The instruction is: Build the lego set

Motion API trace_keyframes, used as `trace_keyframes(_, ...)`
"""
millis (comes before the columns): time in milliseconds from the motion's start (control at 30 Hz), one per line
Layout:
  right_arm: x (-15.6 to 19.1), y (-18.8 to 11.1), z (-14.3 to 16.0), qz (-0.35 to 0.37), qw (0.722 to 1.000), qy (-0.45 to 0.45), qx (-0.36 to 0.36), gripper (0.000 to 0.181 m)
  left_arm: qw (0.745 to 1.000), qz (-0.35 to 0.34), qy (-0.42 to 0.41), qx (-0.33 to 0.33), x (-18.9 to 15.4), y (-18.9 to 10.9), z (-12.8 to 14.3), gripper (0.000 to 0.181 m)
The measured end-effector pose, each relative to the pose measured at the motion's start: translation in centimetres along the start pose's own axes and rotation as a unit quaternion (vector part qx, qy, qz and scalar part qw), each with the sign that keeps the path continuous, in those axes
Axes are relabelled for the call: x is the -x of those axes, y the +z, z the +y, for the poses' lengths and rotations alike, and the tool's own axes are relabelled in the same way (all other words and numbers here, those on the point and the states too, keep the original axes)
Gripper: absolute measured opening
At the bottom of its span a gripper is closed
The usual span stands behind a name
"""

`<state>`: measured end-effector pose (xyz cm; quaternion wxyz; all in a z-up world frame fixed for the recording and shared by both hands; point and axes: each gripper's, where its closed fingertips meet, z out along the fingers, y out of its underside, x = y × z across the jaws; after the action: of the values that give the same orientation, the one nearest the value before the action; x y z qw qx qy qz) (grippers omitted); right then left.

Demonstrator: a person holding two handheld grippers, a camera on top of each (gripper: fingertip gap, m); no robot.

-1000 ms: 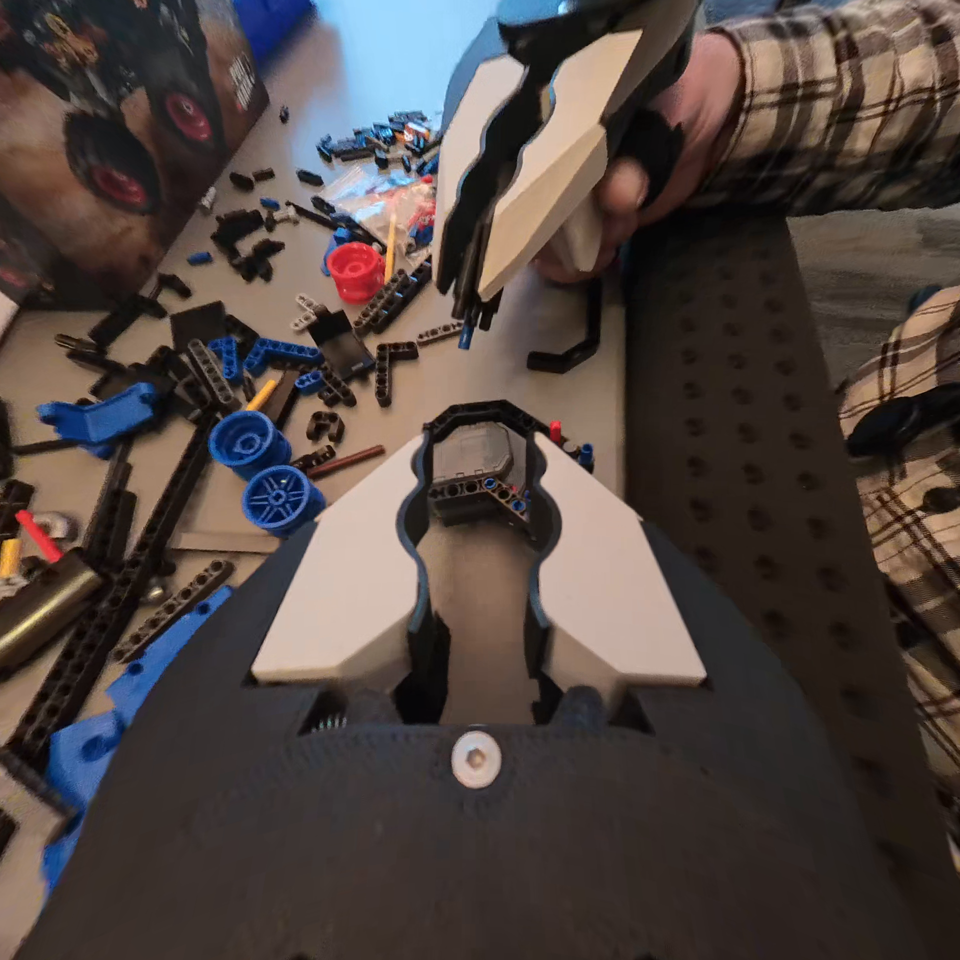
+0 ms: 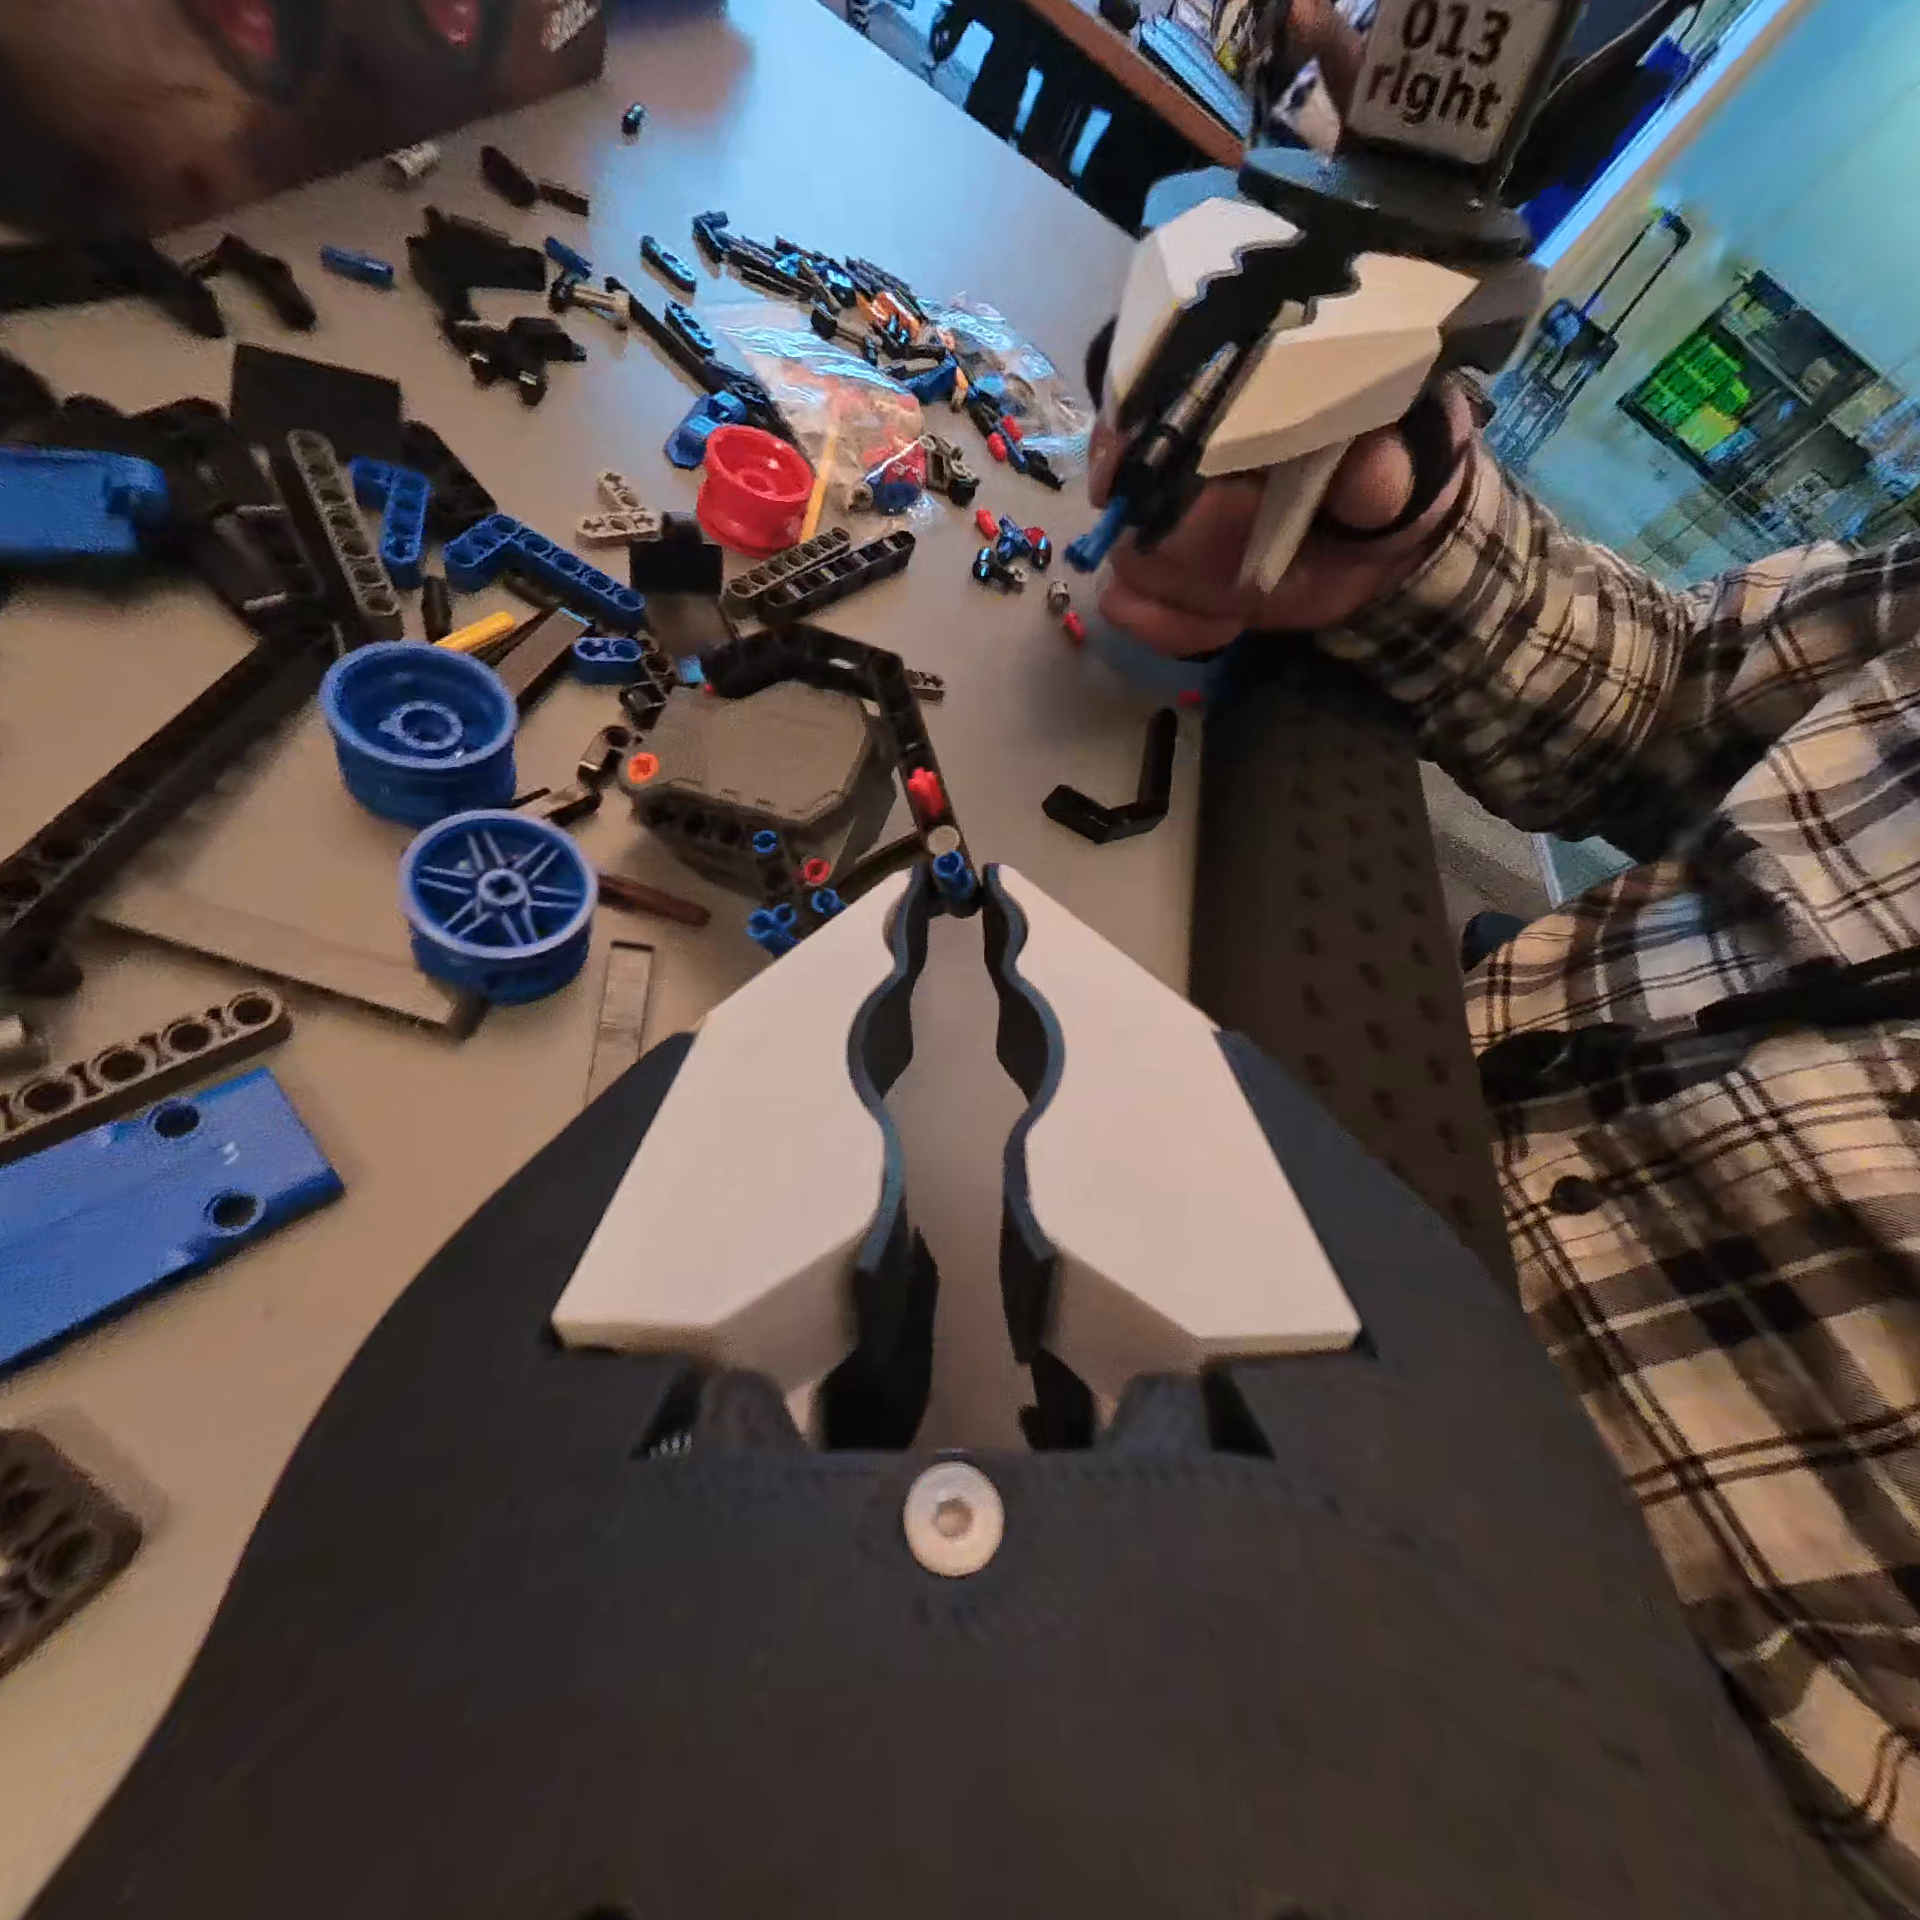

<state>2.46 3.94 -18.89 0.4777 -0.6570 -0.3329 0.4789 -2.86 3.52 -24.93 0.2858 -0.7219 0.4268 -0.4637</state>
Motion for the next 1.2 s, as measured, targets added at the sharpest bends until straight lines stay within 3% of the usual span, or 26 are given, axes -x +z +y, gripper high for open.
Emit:
trace_keyframes(100, -0.1, 0.1, 0.1, 0.0, 1.0, 0.001, 0.002, 0.011, 1.0, -0.009, 0.01, 0.015, 0.3, -0.2, 0.4, 0.008)
trace_keyframes(300, -0.1, 0.1, 0.2, 0.002, 1.0, -0.003, 0.004, 0.011, 0.997, -0.054, 0.05, 0.032, 0.8, -0.7, 0.7, 0.036)
trace_keyframes(500, 0.1, 0.4, 0.3, -0.001, 1.0, -0.009, 0.007, 0.011, 0.963, -0.163, 0.198, 0.083, 1.0, -0.2, 0.4, 0.05)
trace_keyframes(567, 0.2, 0.5, 0.2, -0.002, 1.0, -0.011, 0.006, 0.011, 0.948, -0.196, 0.224, 0.112, 1.5, 0.8, 0.7, 0.047)
trace_keyframes(700, 0.0, 0.1, 0.0, 0.003, 1.0, -0.011, -0.001, 0.011, 0.926, -0.244, 0.255, 0.135, 2.9, 1.5, 0.9, 0.017)
trace_keyframes(800, -0.1, -0.1, -0.2, 0.005, 1.0, -0.01, -0.006, 0.011, 0.93, -0.237, 0.247, 0.131, 2.7, 1.5, 0.9, 0.006)
trace_keyframes(967, 0.1, -0.2, -0.4, 0.001, 1.0, -0.014, -0.009, 0.011, 0.95, -0.198, 0.217, 0.103, 1.4, 1.2, 0.6, 0.005)
trace_keyframes(1100, 0.1, -0.5, -0.8, -0.002, 1.0, -0.01, -0.018, 0.011, 0.987, -0.047, 0.148, 0.037, -2.9, 1.1, -0.3, 0.006)
trace_keyframes(1200, 0.2, -0.6, -0.8, -0.005, 1.0, -0.007, -0.019, 0.011, 0.997, 0.026, 0.064, 0.023, -3.3, 0.8, 0.1, 0.006)
